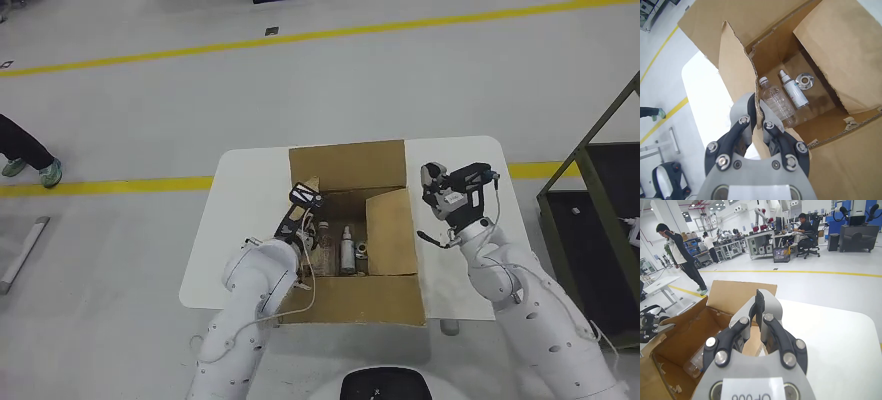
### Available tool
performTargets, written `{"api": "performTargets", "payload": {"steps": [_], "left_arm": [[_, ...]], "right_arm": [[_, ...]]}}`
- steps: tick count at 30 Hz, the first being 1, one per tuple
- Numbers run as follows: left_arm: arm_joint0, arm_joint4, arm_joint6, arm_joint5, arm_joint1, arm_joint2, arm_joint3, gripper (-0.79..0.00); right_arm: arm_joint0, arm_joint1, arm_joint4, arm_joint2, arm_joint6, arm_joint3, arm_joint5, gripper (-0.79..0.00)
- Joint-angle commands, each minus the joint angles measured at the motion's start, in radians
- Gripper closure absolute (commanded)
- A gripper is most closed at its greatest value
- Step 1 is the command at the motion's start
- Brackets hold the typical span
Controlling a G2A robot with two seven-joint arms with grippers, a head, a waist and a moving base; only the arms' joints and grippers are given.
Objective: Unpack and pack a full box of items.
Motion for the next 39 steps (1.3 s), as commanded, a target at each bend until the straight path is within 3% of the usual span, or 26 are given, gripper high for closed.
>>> {"api": "performTargets", "payload": {"steps": [1,4,5,6,7,13,25,39], "left_arm": [[0.002,-0.053,0.006,0.028,-0.002,-0.017,-0.013,0.000],[0.002,-0.080,0.029,0.052,-0.002,-0.041,-0.027,0.000],[0.006,-0.080,0.041,0.057,-0.001,-0.046,-0.029,-0.262],[0.009,-0.084,0.046,0.058,-0.001,-0.050,-0.029,-0.610],[0.009,-0.076,0.046,0.054,0.001,-0.054,-0.028,-0.785],[-0.003,0.038,0.016,0.013,0.010,-0.060,-0.020,-0.785],[-0.024,0.333,-0.010,-0.090,0.036,-0.112,0.035,-0.785],[-0.018,0.430,0.048,-0.106,0.037,-0.089,0.158,-0.785]], "right_arm": [[0.015,0.000,0.021,0.005,0.024,0.013,-0.014,0.000],[0.035,0.000,0.035,0.007,0.055,0.031,-0.026,0.000],[0.042,-0.001,0.046,-0.001,0.082,0.042,-0.048,0.000],[0.049,0.000,0.043,-0.004,0.098,0.048,-0.061,0.000],[0.053,0.000,0.038,-0.012,0.116,0.056,-0.076,0.000],[0.070,-0.001,0.023,-0.044,0.185,0.091,-0.124,0.000],[0.078,-0.001,0.032,-0.036,0.174,0.105,-0.104,0.000],[0.076,-0.002,0.038,-0.032,0.166,0.120,-0.081,0.000]]}}
